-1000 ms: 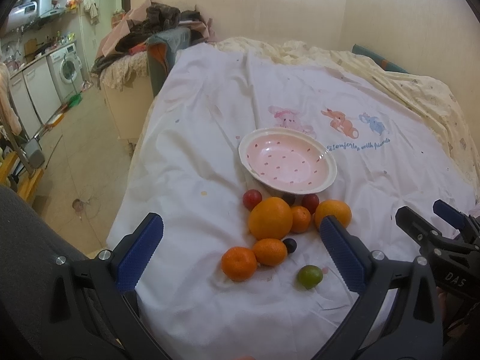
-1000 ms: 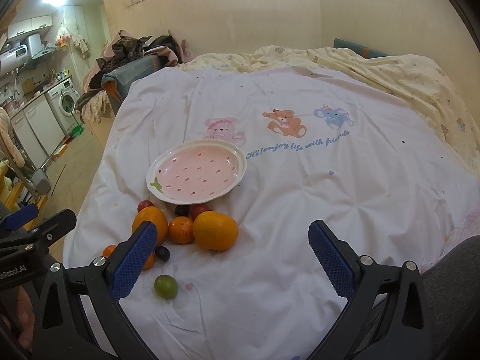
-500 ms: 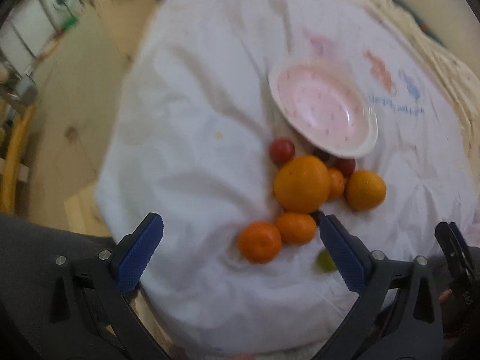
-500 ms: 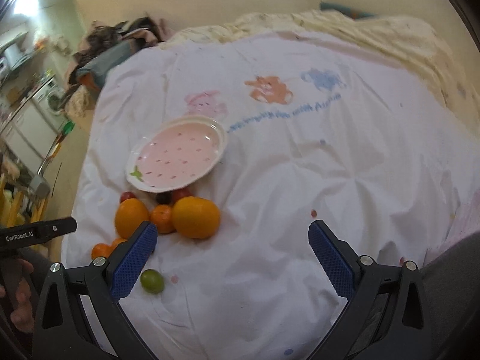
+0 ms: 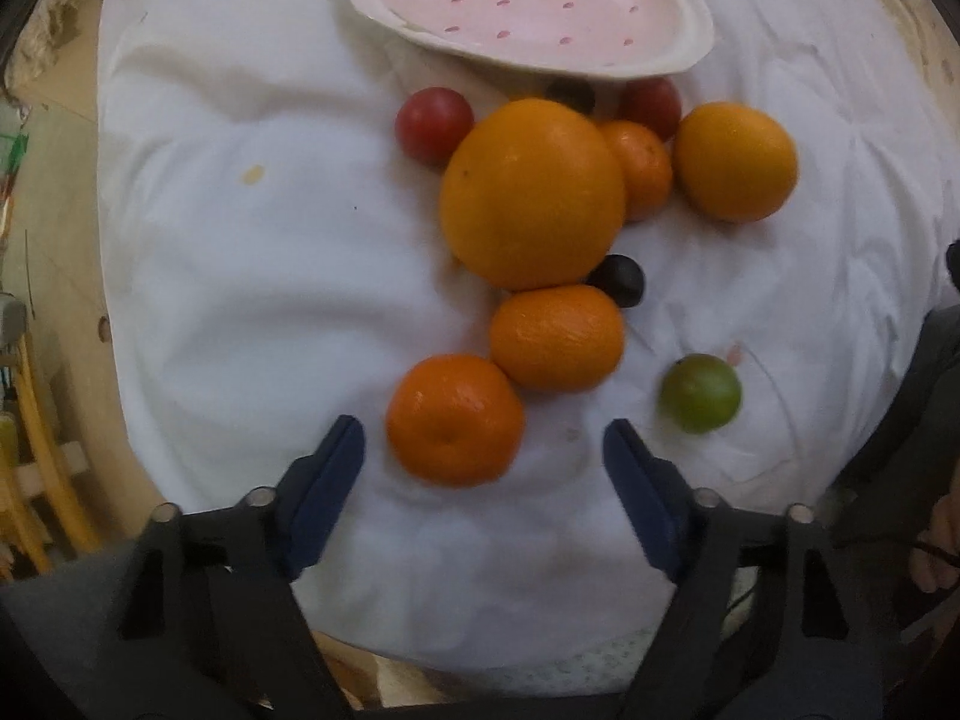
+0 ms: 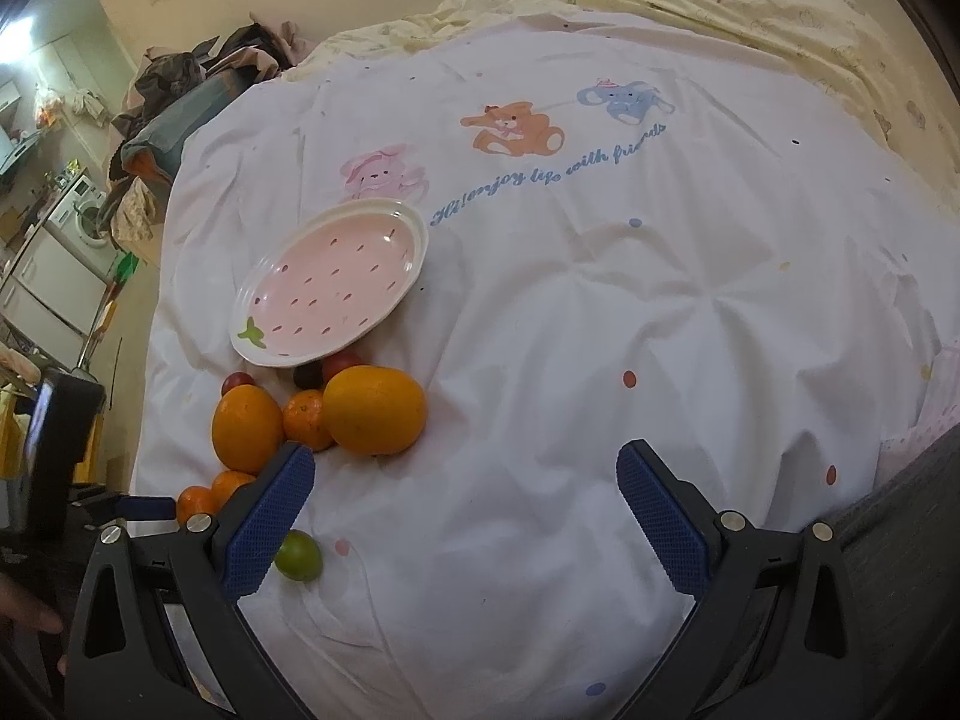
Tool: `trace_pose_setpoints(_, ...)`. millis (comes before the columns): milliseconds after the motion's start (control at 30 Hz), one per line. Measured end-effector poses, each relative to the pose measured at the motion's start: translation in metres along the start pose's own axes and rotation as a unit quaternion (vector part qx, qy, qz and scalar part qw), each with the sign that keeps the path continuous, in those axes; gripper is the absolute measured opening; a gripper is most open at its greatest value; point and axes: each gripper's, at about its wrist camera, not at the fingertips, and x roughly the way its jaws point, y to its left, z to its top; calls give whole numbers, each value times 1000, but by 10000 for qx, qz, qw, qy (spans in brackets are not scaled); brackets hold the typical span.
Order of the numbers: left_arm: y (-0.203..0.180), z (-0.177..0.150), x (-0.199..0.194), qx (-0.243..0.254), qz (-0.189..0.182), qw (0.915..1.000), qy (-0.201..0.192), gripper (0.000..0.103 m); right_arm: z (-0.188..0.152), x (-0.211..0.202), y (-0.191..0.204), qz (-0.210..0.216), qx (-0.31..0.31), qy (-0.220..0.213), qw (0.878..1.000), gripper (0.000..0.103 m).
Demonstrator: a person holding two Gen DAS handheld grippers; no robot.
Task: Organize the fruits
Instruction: 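Grasp a tangerine with the left tool while the right tool grasps a dark grape, then lift the tangerine with the left tool while the right tool lifts the dark grape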
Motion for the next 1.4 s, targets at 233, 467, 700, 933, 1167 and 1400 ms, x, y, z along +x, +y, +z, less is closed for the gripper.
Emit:
trace_pose_setpoints(233, 5, 8, -2, -9, 0, 10000, -24, 38, 1, 3, -2, 63, 36, 83, 9999, 103)
trace_pose_setpoints(467, 28, 1, -46, -590, -85, 9955, -734, 38, 8, 21, 1, 1001, 313, 929, 9901, 89)
trace_pose_setpoints(700, 58, 5, -70, -1256, -343, 9798, -1520, 38, 1, 81, 41, 1856, 679, 2063, 9583, 50)
trace_pose_setpoints(933, 75, 3, -68, -1620, -655, 9714, -1608, 38, 3, 113, 66, 1554, 631, 2303, 9586, 31)
trace_pose_setpoints(1167, 66, 7, -60, -1743, -887, 9688, -1522, 38, 4, 126, 78, 1372, 448, 2434, 9591, 31)
trace_pose_setpoints(1400, 61, 10, -62, -1729, -955, 9682, -1535, 38, 0, 131, 69, 1294, 442, 2498, 9586, 30)
